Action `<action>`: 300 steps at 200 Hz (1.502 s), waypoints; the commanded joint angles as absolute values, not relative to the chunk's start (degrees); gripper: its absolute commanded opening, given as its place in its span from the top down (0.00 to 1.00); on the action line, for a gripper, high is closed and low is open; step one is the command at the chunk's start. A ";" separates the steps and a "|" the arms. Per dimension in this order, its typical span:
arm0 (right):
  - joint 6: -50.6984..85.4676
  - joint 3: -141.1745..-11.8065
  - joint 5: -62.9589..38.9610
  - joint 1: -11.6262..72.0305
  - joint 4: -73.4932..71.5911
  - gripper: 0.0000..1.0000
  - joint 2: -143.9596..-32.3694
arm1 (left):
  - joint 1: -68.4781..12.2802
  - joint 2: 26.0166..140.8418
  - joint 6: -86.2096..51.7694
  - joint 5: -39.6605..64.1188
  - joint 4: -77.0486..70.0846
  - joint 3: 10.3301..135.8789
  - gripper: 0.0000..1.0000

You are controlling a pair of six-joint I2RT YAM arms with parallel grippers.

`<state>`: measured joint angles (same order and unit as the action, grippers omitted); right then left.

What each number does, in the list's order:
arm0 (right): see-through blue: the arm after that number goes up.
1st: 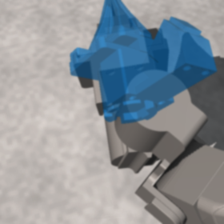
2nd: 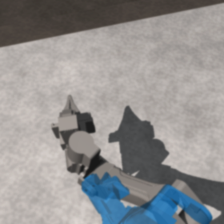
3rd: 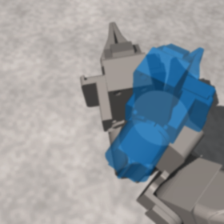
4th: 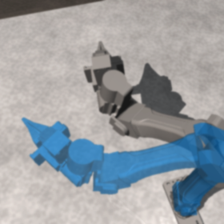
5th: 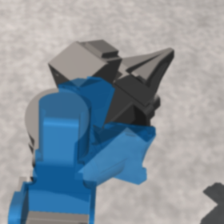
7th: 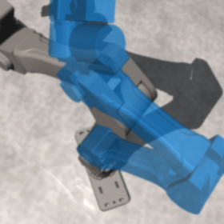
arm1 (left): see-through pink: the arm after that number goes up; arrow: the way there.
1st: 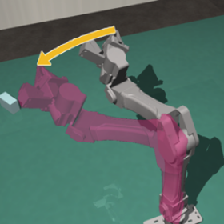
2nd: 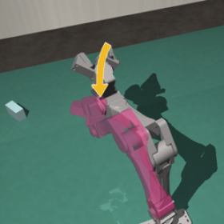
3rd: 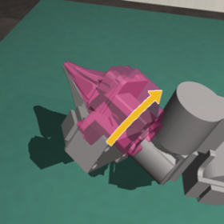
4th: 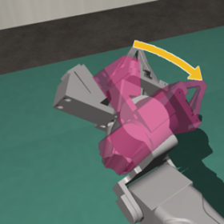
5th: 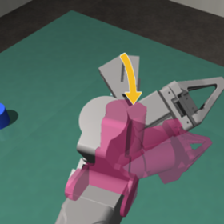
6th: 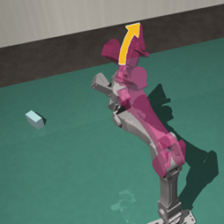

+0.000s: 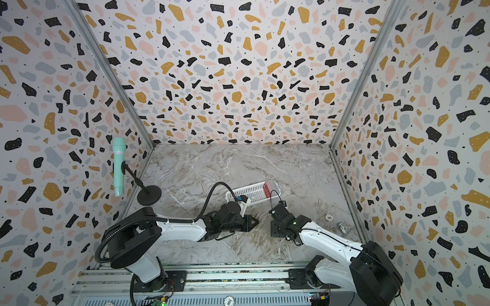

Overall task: Insert credit cards into a card holder
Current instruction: Close the button on the card holder, then reset both arms

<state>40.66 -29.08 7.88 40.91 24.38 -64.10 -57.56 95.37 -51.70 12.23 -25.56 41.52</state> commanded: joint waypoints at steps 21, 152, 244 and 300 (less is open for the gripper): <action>36.37 -30.13 10.93 41.18 22.07 0.37 -55.41 | -56.38 90.84 -47.44 8.86 -25.39 40.85 0.80; 17.45 -27.27 16.61 19.61 -6.10 0.01 -45.63 | -33.48 66.57 -28.63 -17.42 -0.92 40.56 0.00; 3.61 -11.77 13.03 7.82 -46.35 0.01 -62.07 | -25.06 57.31 -1.18 -42.21 -27.24 20.32 0.00; -0.79 -10.28 8.43 5.95 -61.39 0.01 -72.56 | -16.36 69.67 2.34 -34.91 -52.25 12.81 0.00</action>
